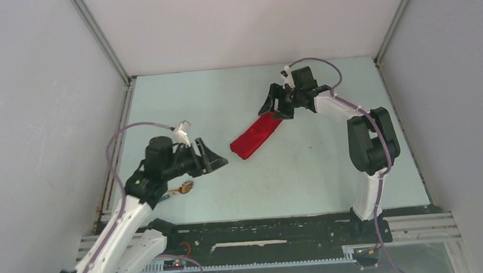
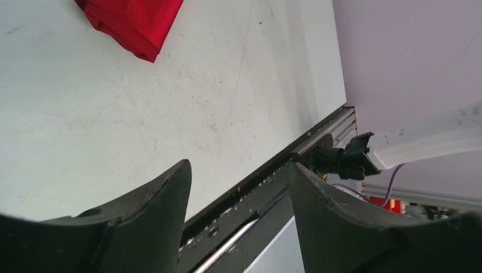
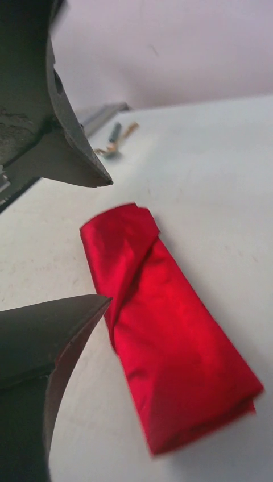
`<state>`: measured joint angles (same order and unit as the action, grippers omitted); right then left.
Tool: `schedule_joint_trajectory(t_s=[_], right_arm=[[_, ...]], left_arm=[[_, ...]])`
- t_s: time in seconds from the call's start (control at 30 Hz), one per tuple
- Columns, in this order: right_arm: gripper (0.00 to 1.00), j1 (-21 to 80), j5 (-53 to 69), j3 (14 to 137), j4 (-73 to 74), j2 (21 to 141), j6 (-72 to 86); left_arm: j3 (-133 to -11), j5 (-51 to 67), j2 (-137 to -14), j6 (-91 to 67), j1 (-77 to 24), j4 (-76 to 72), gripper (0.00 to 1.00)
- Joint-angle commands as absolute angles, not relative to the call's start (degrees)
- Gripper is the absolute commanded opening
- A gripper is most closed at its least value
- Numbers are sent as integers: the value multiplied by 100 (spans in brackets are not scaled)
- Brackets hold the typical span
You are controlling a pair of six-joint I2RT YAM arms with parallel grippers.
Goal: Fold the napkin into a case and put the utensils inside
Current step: Smooth out the smaller rectangle-folded napkin at the center of the board.
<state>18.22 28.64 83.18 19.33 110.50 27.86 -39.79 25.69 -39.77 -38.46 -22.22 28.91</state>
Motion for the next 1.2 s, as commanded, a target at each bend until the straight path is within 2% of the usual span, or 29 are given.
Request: schedule_joint_trajectory(t_s=[0.0,0.07,0.23,0.4,0.73,0.97,1.17], right_arm=[[77,1713,4827,7894,238,11403,3500],[77,1706,5158,7769,-577,11598,3917],[74,1550,5668,7700,-2461,12183,5287],[70,1365,5820,7715,-3739,12777,6226],[68,1056,5544,7769,-4150,13538,6518],[67,843,5501,8181,-3909,13924,6425],[66,757,5657,8693,-3529,14031,6299]], left_arm=[[-3570,3036,-5193,-4646,-2226,317,66],[-3681,2984,-6006,-4726,-2277,-323,58],[-4404,3270,-8226,-5236,-2373,-1470,26],[-5324,3336,-9629,-5112,-2391,-1313,9],[-5567,2880,-10856,-5228,-2230,-763,3],[-5397,2720,-10930,-5080,-2025,-643,3],[-5516,3056,-10864,-4790,-2043,-521,6]])
